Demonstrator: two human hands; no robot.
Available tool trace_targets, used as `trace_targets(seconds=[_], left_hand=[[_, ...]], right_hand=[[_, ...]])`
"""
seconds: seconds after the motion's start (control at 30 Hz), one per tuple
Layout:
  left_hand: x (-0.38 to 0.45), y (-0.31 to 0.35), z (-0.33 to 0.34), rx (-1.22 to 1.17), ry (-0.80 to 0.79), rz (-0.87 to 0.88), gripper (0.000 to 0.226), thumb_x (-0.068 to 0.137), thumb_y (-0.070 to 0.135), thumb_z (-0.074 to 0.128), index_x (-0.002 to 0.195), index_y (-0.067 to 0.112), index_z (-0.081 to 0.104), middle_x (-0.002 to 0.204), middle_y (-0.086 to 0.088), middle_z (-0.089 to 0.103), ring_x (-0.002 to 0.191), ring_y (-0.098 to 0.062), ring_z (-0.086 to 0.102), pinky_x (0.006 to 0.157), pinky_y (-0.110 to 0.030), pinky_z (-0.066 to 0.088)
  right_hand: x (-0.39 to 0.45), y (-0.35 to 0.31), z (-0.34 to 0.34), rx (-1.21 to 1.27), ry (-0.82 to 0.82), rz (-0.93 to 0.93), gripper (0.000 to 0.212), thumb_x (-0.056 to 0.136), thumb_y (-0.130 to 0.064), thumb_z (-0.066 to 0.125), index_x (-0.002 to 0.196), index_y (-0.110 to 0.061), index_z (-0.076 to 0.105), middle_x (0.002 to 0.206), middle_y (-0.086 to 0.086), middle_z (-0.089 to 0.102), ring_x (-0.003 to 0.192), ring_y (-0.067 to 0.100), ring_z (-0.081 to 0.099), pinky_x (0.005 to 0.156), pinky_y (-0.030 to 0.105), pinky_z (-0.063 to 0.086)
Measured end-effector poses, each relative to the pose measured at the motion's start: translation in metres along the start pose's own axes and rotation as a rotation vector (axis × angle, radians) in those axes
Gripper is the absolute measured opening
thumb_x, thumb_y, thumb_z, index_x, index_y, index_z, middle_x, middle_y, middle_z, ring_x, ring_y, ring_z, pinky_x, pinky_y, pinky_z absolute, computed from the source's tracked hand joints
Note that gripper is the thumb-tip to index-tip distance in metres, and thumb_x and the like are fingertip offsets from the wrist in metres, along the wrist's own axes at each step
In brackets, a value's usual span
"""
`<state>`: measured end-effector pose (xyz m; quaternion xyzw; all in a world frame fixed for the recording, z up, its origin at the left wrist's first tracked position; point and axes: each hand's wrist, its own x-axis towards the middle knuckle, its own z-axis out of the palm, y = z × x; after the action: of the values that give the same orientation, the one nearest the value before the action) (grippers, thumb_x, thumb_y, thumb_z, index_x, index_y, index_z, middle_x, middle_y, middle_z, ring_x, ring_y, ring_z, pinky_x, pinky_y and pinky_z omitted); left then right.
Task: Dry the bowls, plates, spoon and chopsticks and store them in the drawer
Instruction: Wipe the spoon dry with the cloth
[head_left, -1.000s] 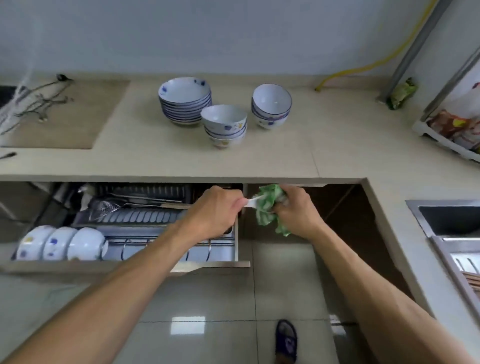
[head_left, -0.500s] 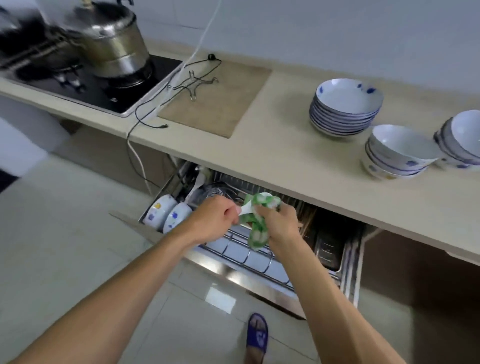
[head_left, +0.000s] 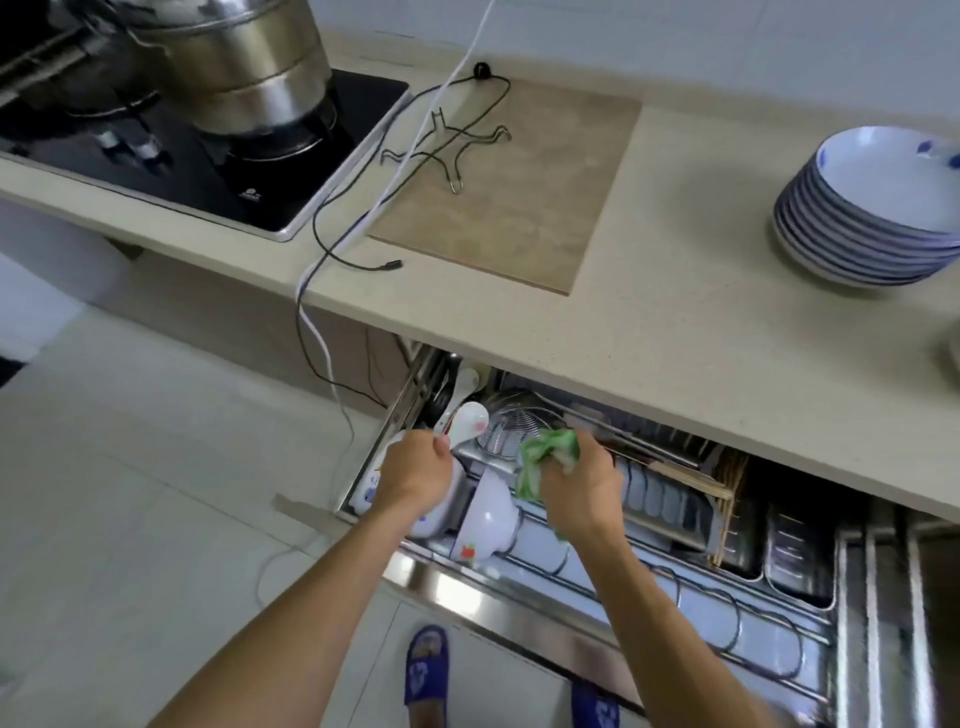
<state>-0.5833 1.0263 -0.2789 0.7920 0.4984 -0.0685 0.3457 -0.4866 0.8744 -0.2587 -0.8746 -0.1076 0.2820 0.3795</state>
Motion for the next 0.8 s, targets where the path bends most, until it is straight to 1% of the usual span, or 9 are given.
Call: trace_targets(seconds=[0.1,0.23,0.3,0.4,0.43,0.53,0.63,0.73,0.8], left_hand=[[0.066,-0.023,0.023,-0.089,-0.046,-0.065,0.041,0.105,0.025,0.038,0.096,-0.002,0.066,0.097,-0.023,0.07,0.088,-0.038,0.067,0.066,-0.038,0.049],[0.135,-0.04,0.052,-0.207,-0.082,-0.15,0.039,0.105,0.029,0.041,0.104,-0.002,0.066,0.102,-0.024,0.07,0.094,-0.041,0.068,0.082,-0.049,0.058],[0.163,-0.045,0.066,-0.21,-0.086,-0.159,0.039,0.104,0.031,0.044,0.106,-0.002,0.064,0.103,-0.024,0.07,0.093,-0.04,0.069,0.082,-0.049,0.059],[0.197,-0.047,0.087,-0.176,-0.091,-0.153,0.04,0.103,0.032,0.046,0.109,-0.003,0.063,0.104,-0.023,0.07,0.092,-0.039,0.069,0.071,-0.038,0.056],[0.205,-0.047,0.092,-0.168,-0.095,-0.147,0.04,0.103,0.032,0.046,0.109,-0.003,0.064,0.104,-0.023,0.07,0.092,-0.039,0.07,0.069,-0.038,0.056],[0.223,-0.048,0.105,-0.17,-0.106,-0.149,0.037,0.102,0.031,0.048,0.11,-0.001,0.064,0.104,-0.025,0.071,0.093,-0.04,0.071,0.079,-0.047,0.059],[0.229,-0.048,0.107,-0.12,-0.128,-0.135,0.037,0.102,0.032,0.051,0.117,0.001,0.063,0.11,-0.022,0.07,0.1,-0.038,0.069,0.085,-0.044,0.058],[0.226,-0.048,0.105,-0.014,-0.153,-0.072,0.037,0.098,0.034,0.056,0.117,0.003,0.064,0.115,-0.018,0.068,0.102,-0.036,0.066,0.076,-0.035,0.051],[0.221,-0.048,0.101,0.03,-0.206,-0.051,0.033,0.093,0.029,0.057,0.112,0.003,0.063,0.111,-0.017,0.068,0.099,-0.035,0.066,0.072,-0.033,0.048]], right_hand=[[0.023,0.002,0.032,0.102,0.088,0.099,0.014,0.095,-0.003,0.053,0.099,-0.015,0.06,0.079,0.002,0.062,0.056,0.011,0.055,0.032,0.013,0.036],[0.043,0.003,0.061,0.153,0.136,0.132,0.004,0.095,-0.007,0.056,0.096,-0.01,0.058,0.079,0.009,0.065,0.051,0.016,0.054,0.032,0.024,0.044],[0.054,0.009,0.072,0.147,0.156,0.131,0.004,0.095,-0.008,0.058,0.099,-0.008,0.059,0.081,0.009,0.066,0.056,0.017,0.058,0.04,0.03,0.051],[0.07,0.023,0.084,0.086,0.167,0.146,0.006,0.094,-0.012,0.061,0.1,-0.011,0.061,0.08,0.001,0.065,0.069,0.019,0.067,0.059,0.042,0.06],[0.073,0.027,0.087,0.081,0.166,0.147,0.006,0.094,-0.013,0.062,0.1,-0.012,0.06,0.08,-0.001,0.065,0.069,0.02,0.068,0.059,0.042,0.061],[0.079,0.035,0.093,0.122,0.173,0.152,0.009,0.095,-0.016,0.061,0.104,-0.014,0.06,0.082,0.001,0.067,0.065,0.018,0.068,0.049,0.03,0.057],[0.079,0.039,0.097,0.199,0.174,0.153,0.023,0.094,-0.02,0.065,0.114,-0.014,0.055,0.096,0.002,0.067,0.082,0.019,0.068,0.068,0.037,0.06],[0.076,0.039,0.095,0.293,0.156,0.198,0.038,0.092,-0.022,0.069,0.121,-0.017,0.044,0.104,0.003,0.064,0.088,0.018,0.066,0.077,0.042,0.06],[0.073,0.037,0.093,0.356,0.135,0.218,0.035,0.092,-0.022,0.07,0.118,-0.015,0.048,0.103,0.005,0.065,0.09,0.021,0.067,0.08,0.045,0.059]])
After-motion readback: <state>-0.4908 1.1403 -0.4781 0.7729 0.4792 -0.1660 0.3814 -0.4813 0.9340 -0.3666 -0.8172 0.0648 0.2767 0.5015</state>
